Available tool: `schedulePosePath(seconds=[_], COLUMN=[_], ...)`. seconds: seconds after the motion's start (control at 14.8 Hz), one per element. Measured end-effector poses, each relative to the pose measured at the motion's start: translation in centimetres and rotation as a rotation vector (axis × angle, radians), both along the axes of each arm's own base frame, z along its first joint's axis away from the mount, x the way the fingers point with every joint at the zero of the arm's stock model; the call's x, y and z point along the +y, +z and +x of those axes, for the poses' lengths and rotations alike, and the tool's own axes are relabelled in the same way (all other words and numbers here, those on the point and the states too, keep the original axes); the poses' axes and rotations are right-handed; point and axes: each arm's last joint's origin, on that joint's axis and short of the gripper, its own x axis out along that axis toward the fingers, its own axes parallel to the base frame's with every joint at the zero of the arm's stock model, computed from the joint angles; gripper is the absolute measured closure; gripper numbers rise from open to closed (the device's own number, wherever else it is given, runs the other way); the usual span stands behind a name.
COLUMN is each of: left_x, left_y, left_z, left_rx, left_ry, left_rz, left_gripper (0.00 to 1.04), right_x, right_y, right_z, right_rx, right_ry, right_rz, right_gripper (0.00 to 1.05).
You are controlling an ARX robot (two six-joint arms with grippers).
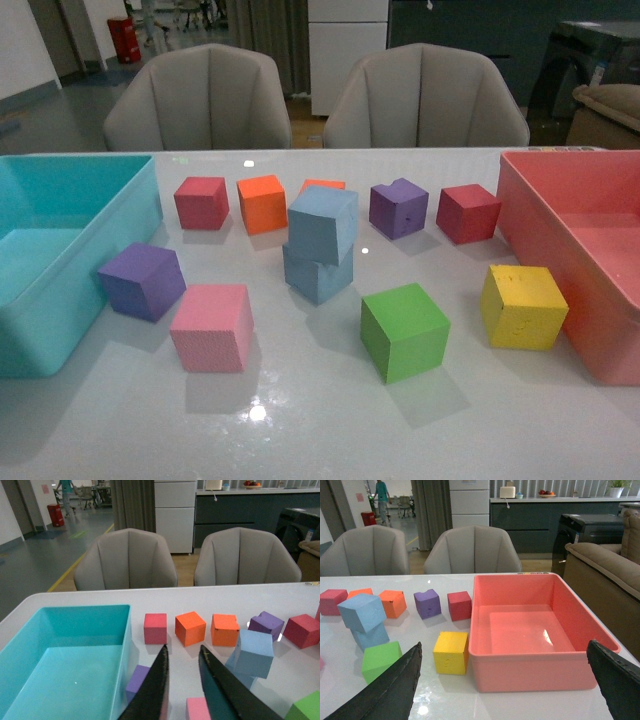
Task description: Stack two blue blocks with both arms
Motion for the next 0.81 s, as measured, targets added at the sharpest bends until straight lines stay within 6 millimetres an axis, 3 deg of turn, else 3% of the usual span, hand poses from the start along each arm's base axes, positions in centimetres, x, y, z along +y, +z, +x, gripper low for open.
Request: schedulePosePath(seconds=[0.13, 0.27, 0.81], left_x=[1.7, 2.9, 5.3], left_y=[-1.3, -3.1, -5.5], left_z=[-1.6, -2.9, -6.1], left_rx=[-0.022, -0.004, -0.014], left_ry=[0.01, 0.01, 0.003], left_rz=[-0.004, 0.0, -0.002], left_gripper=[1.03, 1.03, 1.03], right_x=[0.0, 0.0, 0.0], right_y=[0.0, 0.0, 0.0], right_z=[0.0, 0.0, 0.0], right_rx=[0.0, 0.0, 0.0], right_ry=[0.0, 0.0, 0.0], right_rz=[0.0, 0.0, 0.0], right_gripper=[0.06, 0.06, 0.06])
